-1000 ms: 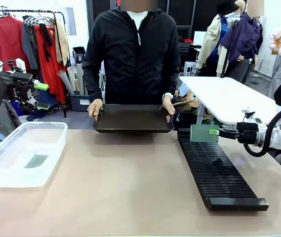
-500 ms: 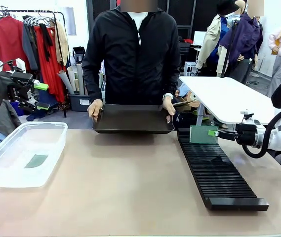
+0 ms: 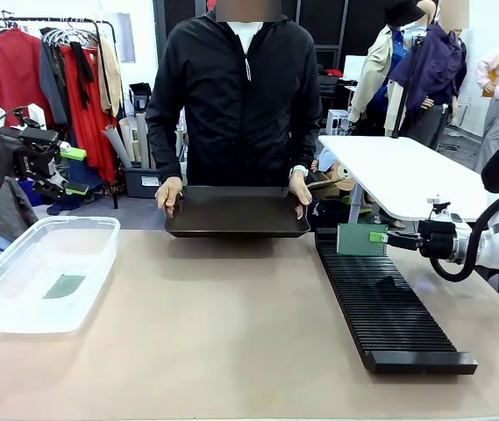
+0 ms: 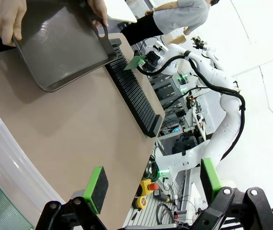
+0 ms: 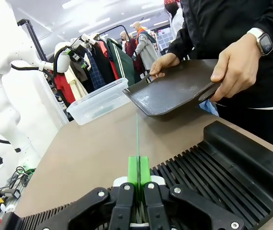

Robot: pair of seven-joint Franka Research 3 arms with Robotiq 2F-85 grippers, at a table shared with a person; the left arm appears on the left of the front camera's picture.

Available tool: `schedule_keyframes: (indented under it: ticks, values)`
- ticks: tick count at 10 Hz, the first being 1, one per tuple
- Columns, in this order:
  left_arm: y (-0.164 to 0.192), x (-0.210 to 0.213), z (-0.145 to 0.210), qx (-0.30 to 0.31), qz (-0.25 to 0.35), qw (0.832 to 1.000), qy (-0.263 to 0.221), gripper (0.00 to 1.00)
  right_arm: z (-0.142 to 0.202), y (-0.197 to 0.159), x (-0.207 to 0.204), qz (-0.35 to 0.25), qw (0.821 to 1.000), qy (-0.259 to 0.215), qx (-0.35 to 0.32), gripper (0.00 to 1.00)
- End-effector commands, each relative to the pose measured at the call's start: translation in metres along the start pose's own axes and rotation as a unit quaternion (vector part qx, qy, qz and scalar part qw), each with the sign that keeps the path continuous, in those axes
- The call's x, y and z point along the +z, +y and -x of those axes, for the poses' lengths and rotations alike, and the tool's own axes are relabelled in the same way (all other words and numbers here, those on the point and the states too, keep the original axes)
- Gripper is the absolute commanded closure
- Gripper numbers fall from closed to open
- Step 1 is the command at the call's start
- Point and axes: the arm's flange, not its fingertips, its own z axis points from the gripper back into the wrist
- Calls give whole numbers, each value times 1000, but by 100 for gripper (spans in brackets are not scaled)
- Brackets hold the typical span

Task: Sort PCBs into racks and boxes based on the side picked up.
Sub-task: If the short side of the Blank PCB is picked up, insert it into the PCB Rack ; if the long side is picked up, place it in the Organizing box.

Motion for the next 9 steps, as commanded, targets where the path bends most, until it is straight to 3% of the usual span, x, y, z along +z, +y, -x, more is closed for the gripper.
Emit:
schedule_keyframes:
  ticks: [1,9]
  values:
    - [-1,1,0,1,-3,1000,2,0,-2,0,0,0,1000,0,2,100]
    - [-1,1,0,1,-3,1000,2,0,5,-1,2,13,1000,5,21,100]
